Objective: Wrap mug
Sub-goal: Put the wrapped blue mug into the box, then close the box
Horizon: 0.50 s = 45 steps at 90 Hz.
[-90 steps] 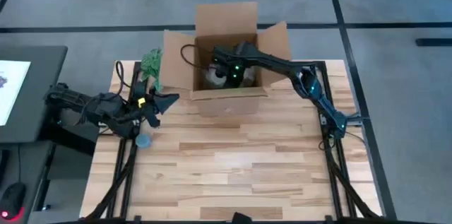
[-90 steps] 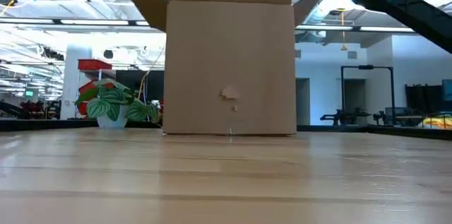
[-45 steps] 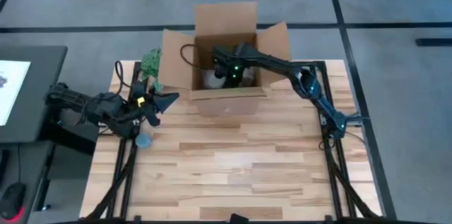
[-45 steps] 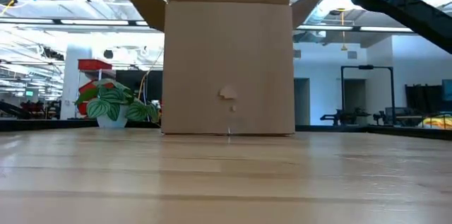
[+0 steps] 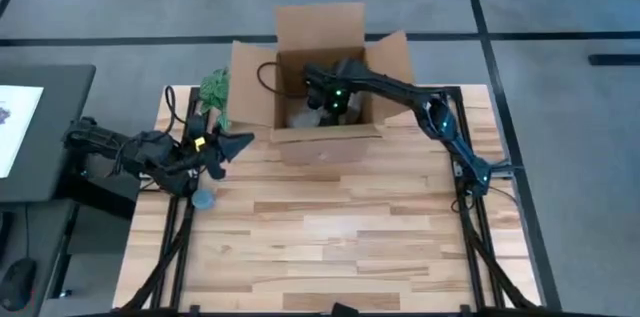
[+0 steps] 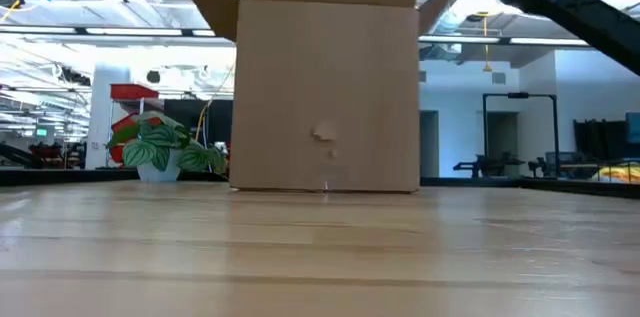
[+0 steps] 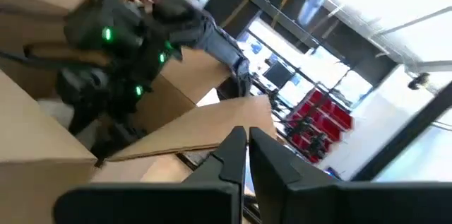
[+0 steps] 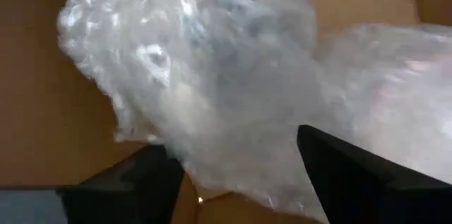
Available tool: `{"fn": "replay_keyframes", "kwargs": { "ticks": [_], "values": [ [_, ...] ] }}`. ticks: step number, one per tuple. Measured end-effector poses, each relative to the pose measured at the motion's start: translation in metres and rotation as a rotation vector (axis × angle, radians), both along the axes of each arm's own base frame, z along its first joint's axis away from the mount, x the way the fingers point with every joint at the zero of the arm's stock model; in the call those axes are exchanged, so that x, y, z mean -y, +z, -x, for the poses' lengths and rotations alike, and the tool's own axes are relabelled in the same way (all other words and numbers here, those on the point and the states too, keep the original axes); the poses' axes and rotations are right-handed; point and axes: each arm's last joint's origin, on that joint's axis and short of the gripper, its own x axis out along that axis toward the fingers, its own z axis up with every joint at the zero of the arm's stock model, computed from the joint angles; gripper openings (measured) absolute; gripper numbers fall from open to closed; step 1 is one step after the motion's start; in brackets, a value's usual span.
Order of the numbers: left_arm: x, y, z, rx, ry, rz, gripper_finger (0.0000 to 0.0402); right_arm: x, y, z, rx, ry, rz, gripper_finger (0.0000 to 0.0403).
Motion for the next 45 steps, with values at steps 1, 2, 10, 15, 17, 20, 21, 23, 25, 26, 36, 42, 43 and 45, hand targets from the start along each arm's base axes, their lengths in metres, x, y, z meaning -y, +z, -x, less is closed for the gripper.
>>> {"fn": "replay_keyframes", "kwargs": {
  "ticks": [1,2,10,15,17,20,21,23,25,26,36,42,43,45],
  "values": [
    [0.000,0.000,0.000,0.000,-0.005,0.004,0.0000,0.000,0.002,0.001,0.004,0.000,0.002,0.0260],
    [0.000,0.000,0.000,-0.001,-0.013,0.007,0.0000,-0.001,0.004,0.001,0.008,0.001,0.003,0.0260],
    [0.002,-0.003,-0.001,-0.016,-0.068,0.035,0.0000,-0.003,0.022,0.007,0.057,0.002,0.025,0.0260],
    [0.003,-0.006,-0.001,-0.033,-0.096,0.058,0.0000,-0.006,0.034,0.012,0.090,-0.002,0.038,0.0260],
    [0.003,-0.007,-0.001,-0.040,-0.106,0.067,0.0000,-0.006,0.040,0.014,0.104,-0.002,0.045,0.0260],
    [0.003,-0.008,-0.002,-0.049,-0.119,0.084,0.0000,-0.008,0.048,0.017,0.126,-0.001,0.054,0.0260],
    [0.003,-0.009,-0.002,-0.052,-0.124,0.088,0.0000,-0.009,0.051,0.019,0.132,-0.001,0.057,0.0260],
    [0.004,-0.010,-0.002,-0.061,-0.133,0.097,0.0000,-0.010,0.056,0.021,0.146,-0.001,0.063,0.0260],
    [0.004,-0.011,-0.002,-0.070,-0.141,0.104,0.0000,-0.011,0.062,0.024,0.162,-0.001,0.070,0.0260],
    [0.004,-0.011,-0.002,-0.074,-0.145,0.108,0.0000,-0.011,0.064,0.025,0.170,0.000,0.074,0.0260],
    [0.005,-0.017,-0.002,-0.118,-0.164,0.133,0.0000,-0.018,0.094,0.040,0.252,0.017,0.113,0.0260],
    [0.005,-0.018,-0.002,-0.136,-0.163,0.136,0.0000,-0.023,0.113,0.052,0.304,0.034,0.142,0.0260],
    [0.005,-0.019,-0.002,-0.139,-0.163,0.137,0.0000,-0.024,0.116,0.054,0.313,0.036,0.147,0.0260],
    [0.005,-0.019,-0.002,-0.144,-0.162,0.138,0.0000,-0.026,0.123,0.058,0.332,0.041,0.159,0.0260]
  ]
}}
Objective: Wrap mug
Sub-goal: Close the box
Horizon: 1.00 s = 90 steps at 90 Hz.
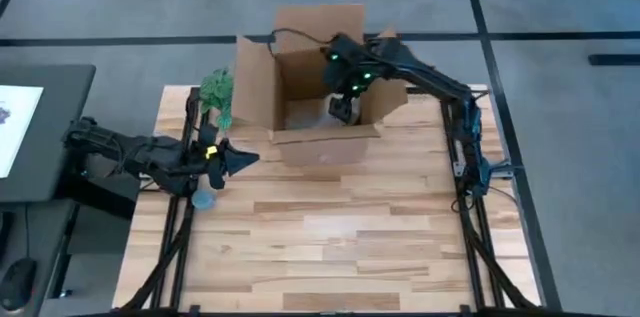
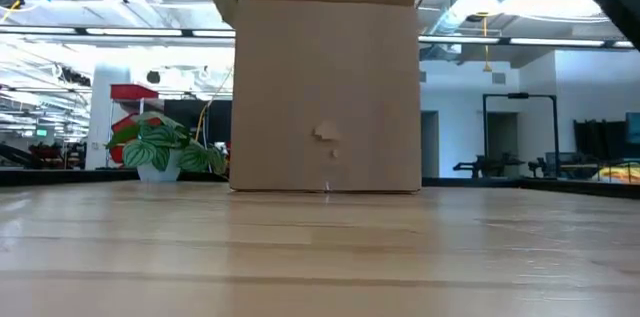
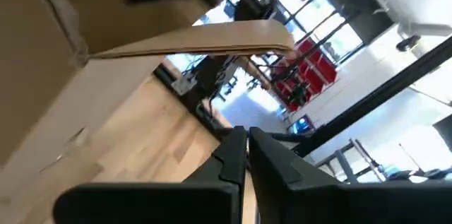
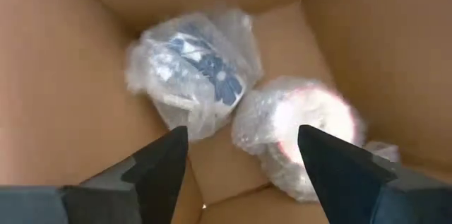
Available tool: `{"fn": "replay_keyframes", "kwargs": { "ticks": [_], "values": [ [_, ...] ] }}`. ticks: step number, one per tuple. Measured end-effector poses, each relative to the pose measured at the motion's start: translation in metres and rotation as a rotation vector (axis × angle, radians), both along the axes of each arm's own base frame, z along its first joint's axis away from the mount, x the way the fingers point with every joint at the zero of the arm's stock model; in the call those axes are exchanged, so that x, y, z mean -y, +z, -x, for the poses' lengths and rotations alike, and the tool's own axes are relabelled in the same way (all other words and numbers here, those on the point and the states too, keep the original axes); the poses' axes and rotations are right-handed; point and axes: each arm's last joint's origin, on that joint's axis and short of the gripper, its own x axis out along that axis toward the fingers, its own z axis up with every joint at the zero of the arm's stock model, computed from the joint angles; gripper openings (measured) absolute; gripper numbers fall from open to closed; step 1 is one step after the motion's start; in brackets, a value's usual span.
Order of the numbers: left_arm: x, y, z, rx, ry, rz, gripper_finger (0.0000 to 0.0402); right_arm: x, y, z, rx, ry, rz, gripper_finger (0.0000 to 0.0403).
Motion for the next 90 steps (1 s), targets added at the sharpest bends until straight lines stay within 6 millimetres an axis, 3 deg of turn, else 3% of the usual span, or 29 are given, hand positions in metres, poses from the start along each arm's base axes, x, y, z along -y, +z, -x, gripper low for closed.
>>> {"fn": "replay_keyframes", "kwargs": {
  "ticks": [9,25,40,49,59,67,77,90],
  "values": [
    [-0.001,0.008,0.002,-0.007,0.015,-0.007,0.0000,-0.009,0.035,0.024,0.117,0.000,0.055,0.0260],
    [-0.007,0.054,0.013,0.085,0.094,-0.102,0.0000,-0.026,0.098,0.077,0.380,-0.053,0.154,0.0260],
    [-0.017,0.107,0.033,0.160,0.287,-0.208,0.0000,-0.023,0.129,0.127,0.538,-0.358,0.106,0.0259],
    [-0.024,0.132,0.044,0.156,0.445,-0.242,0.0000,-0.017,0.129,0.152,0.504,-0.504,0.052,0.0259],
    [-0.030,0.148,0.054,0.085,0.607,-0.262,0.0000,-0.004,0.110,0.169,0.313,-0.621,-0.022,0.0259],
    [-0.033,0.154,0.059,0.023,0.705,-0.257,0.0000,0.009,0.094,0.167,0.203,-0.639,-0.091,0.0259],
    [-0.034,0.156,0.060,-0.004,0.743,-0.232,0.0000,0.020,0.085,0.159,0.194,-0.580,-0.164,0.0259],
    [-0.032,0.159,0.047,-0.024,0.774,-0.220,0.0000,0.028,0.075,0.151,0.146,-0.570,-0.201,0.0259]
  ]
}}
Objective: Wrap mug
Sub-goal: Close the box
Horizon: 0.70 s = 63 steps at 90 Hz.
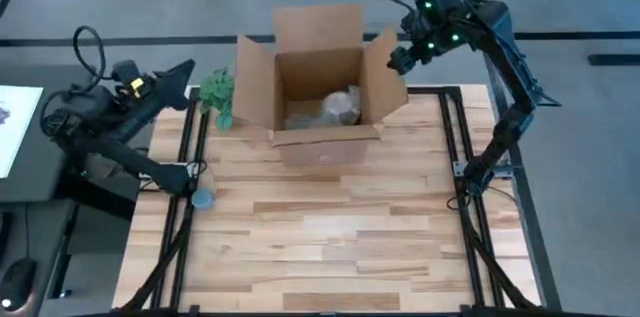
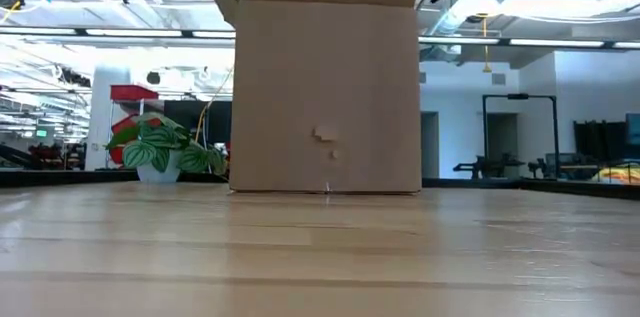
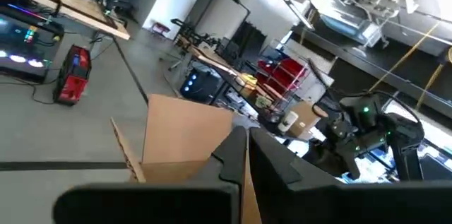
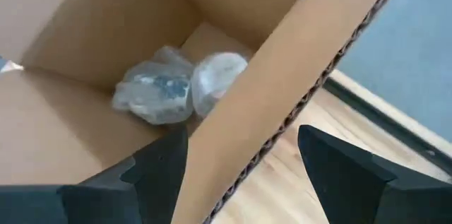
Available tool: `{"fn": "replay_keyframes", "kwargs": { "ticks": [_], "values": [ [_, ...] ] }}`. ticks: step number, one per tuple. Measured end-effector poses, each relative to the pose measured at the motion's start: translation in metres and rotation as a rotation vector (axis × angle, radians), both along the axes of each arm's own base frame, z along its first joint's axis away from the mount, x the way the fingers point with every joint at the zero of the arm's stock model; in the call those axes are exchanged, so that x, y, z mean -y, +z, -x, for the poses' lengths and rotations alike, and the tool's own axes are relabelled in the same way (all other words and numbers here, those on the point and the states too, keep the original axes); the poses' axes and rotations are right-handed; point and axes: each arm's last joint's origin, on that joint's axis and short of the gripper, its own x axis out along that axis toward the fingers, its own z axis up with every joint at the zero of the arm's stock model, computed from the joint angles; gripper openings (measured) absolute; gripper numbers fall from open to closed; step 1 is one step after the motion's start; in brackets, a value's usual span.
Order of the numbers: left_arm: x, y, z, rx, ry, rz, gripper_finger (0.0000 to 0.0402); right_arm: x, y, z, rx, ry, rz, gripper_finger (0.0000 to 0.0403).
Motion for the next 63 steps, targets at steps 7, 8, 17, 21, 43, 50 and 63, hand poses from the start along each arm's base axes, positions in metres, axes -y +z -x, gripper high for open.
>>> {"fn": "replay_keyframes", "kwargs": {
  "ticks": [7,8,17,21,43,50,63],
  "values": [
    [0.001,0.002,-0.012,-0.025,-0.004,0.007,0.0000,0.003,-0.004,-0.004,-0.015,0.011,-0.004,0.0251],
    [0.001,0.003,-0.014,-0.031,-0.008,0.008,0.0000,0.003,-0.004,-0.005,-0.016,0.014,-0.004,0.0249],
    [0.002,0.008,-0.035,-0.111,-0.093,0.048,0.0000,0.001,-0.004,-0.006,-0.002,0.047,-0.014,0.0226],
    [0.000,0.009,-0.044,-0.173,-0.130,0.103,0.0000,0.001,-0.004,-0.006,-0.002,0.052,-0.013,0.0216],
    [-0.032,0.021,-0.081,-0.584,-0.106,0.428,0.0000,-0.002,-0.004,-0.008,-0.007,0.077,-0.003,0.0183],
    [-0.050,0.032,-0.087,-0.561,-0.183,0.444,0.0006,-0.002,-0.004,-0.008,-0.010,0.088,0.003,0.0180],
    [-0.084,0.037,-0.084,-0.582,-0.275,0.531,0.0047,-0.002,-0.004,-0.008,-0.013,0.100,0.009,0.0182]
  ]
}}
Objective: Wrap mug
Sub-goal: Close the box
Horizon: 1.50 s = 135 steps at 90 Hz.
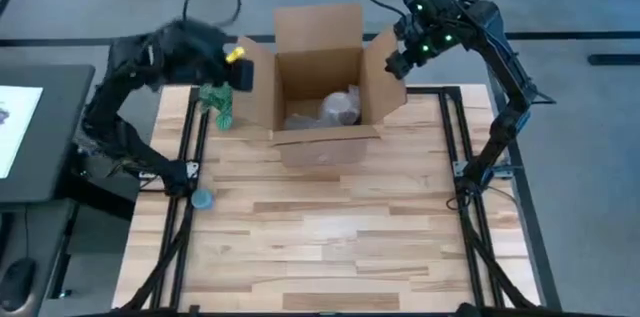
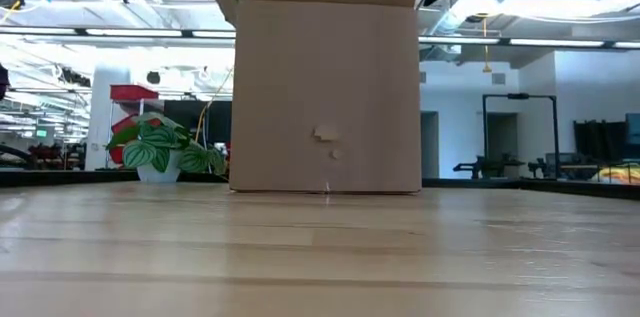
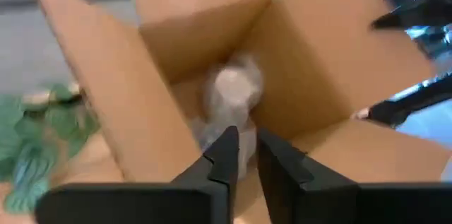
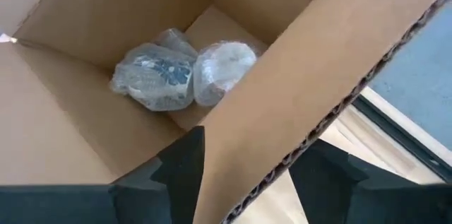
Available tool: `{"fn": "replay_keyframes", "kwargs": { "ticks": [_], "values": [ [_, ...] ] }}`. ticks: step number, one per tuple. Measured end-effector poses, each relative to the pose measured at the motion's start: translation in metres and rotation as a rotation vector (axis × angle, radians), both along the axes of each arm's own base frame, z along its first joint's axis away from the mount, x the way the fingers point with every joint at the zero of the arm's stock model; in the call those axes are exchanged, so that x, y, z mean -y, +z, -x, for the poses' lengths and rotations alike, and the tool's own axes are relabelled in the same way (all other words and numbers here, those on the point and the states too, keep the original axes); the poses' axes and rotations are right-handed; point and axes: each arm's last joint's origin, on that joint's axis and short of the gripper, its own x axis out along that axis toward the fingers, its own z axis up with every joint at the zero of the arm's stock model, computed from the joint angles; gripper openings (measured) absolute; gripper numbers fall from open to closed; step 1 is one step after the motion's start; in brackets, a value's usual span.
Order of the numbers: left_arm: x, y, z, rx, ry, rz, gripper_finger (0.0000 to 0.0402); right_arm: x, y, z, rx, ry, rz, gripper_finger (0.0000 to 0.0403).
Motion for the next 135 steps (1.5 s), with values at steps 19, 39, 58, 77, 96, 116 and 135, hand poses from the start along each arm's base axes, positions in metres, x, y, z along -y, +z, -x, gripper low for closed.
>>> {"fn": "replay_keyframes", "kwargs": {
  "ticks": [19,39,58,77,96,116,135],
  "values": [
    [-0.040,-0.006,0.007,0.021,0.009,0.101,0.0153,0.001,0.000,0.001,-0.004,0.016,0.014,0.0185],
    [-0.075,-0.011,0.024,0.012,0.046,0.120,0.0225,0.001,0.000,0.000,-0.005,0.032,0.026,0.0185],
    [-0.089,-0.011,0.040,-0.018,0.088,0.079,0.0222,0.001,0.001,0.000,-0.003,0.033,0.029,0.0185],
    [-0.104,-0.040,0.024,-0.043,0.022,0.241,0.0214,0.001,0.000,0.001,-0.005,0.016,0.022,0.0185],
    [-0.102,-0.056,0.011,-0.109,-0.005,0.278,0.0193,0.005,-0.014,-0.004,-0.055,0.013,-0.026,0.0170],
    [-0.089,-0.056,-0.002,-0.120,-0.077,0.272,0.0105,0.008,-0.025,-0.008,-0.073,0.015,-0.064,0.0110],
    [-0.074,-0.055,-0.015,-0.129,-0.134,0.265,0.0010,0.004,-0.024,-0.009,-0.051,0.029,-0.094,0.0048]
  ]
}}
